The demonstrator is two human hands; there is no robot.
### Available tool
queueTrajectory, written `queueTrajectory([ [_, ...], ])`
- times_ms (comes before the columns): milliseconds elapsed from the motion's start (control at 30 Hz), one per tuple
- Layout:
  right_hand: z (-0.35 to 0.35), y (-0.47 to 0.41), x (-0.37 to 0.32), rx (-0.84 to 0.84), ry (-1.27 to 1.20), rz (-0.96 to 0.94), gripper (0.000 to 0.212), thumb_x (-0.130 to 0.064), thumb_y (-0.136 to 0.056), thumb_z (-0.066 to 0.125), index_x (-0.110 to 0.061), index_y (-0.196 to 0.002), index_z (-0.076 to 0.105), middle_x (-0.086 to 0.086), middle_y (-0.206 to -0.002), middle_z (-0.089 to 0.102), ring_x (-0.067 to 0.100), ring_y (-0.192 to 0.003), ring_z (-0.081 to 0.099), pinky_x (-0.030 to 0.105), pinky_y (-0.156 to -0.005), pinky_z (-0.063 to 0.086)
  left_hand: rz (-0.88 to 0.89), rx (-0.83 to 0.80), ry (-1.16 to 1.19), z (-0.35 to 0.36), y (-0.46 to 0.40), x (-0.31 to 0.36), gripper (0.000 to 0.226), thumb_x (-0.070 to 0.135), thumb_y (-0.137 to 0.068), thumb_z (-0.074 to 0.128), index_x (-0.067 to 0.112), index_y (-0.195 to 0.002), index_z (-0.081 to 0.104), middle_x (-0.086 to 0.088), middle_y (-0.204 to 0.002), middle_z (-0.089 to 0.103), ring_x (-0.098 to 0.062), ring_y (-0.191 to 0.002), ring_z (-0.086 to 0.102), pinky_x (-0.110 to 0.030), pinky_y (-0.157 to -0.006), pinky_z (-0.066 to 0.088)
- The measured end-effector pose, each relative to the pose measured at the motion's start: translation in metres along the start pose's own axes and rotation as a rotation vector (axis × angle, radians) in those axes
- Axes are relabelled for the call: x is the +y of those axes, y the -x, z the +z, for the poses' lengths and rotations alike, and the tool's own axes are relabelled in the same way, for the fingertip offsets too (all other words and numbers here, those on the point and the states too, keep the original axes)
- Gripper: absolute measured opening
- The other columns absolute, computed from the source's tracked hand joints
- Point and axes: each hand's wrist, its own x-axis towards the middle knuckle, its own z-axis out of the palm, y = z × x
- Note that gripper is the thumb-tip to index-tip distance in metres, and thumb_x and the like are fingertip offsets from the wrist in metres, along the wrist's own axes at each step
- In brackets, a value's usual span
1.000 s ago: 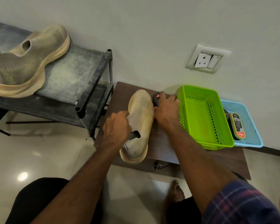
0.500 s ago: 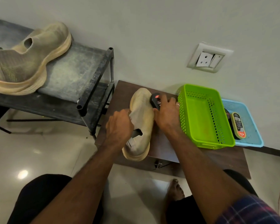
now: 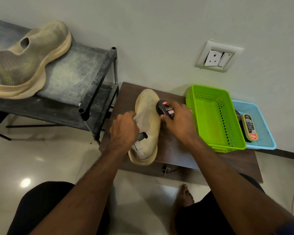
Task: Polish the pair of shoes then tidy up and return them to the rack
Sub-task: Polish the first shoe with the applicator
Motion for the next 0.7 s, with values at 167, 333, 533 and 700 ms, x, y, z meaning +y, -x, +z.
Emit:
queueTrajectory([
  [167, -0.006, 0.068, -0.003, -0.203, -0.202, -0.162, 0.049, -0.039, -0.081, 0.074, -0.038, -0.127, 0.055, -0.001, -0.115, 0.064, 0.018, -0.105, 0.058, 0.037, -0.090, 0.049, 0.016, 0.006, 0.011, 0.002, -0.001, 0.001, 0.017, 0.019, -0.097, 0.053, 0.019, -0.108, 0.066, -0.007, -0.101, 0.067, -0.029, -0.093, 0.064, -0.041, -0.076, 0.056],
  [333, 0.012, 0.047, 0.011, -0.036, -0.038, -0.029, 0.054, -0.036, -0.083, 0.075, -0.029, -0.132, 0.054, 0.010, -0.112, 0.057, 0.034, -0.102, 0.054, 0.041, -0.090, 0.046, 0.047, 0.018, 0.007, 0.008, -0.006, -0.007, 0.015, 0.026, -0.096, 0.055, 0.022, -0.104, 0.066, -0.005, -0.097, 0.068, -0.029, -0.089, 0.063, -0.038, -0.069, 0.050],
  [533, 0.003, 0.075, 0.010, -0.102, -0.237, -0.106, 0.051, -0.044, -0.084, 0.071, -0.035, -0.131, 0.051, 0.002, -0.117, 0.059, 0.023, -0.107, 0.055, 0.037, -0.089, 0.048, -0.028, 0.026, 0.174, 0.005, -0.007, -0.005, 0.020, 0.038, -0.092, 0.061, 0.024, -0.101, 0.071, 0.005, -0.094, 0.072, -0.019, -0.088, 0.067, -0.036, -0.077, 0.055],
  [700, 0.010, 0.072, 0.010, -0.155, -0.300, -0.020, 0.053, -0.042, -0.087, 0.069, -0.032, -0.134, 0.047, 0.006, -0.123, 0.059, 0.026, -0.113, 0.055, 0.036, -0.091, 0.047, -0.440, 0.163, 0.463, -0.002, 0.029, 0.001, 0.048, 0.054, -0.095, 0.049, 0.014, -0.075, 0.065, -0.001, -0.076, 0.065, -0.025, -0.082, 0.063, -0.040, -0.081, 0.052],
])
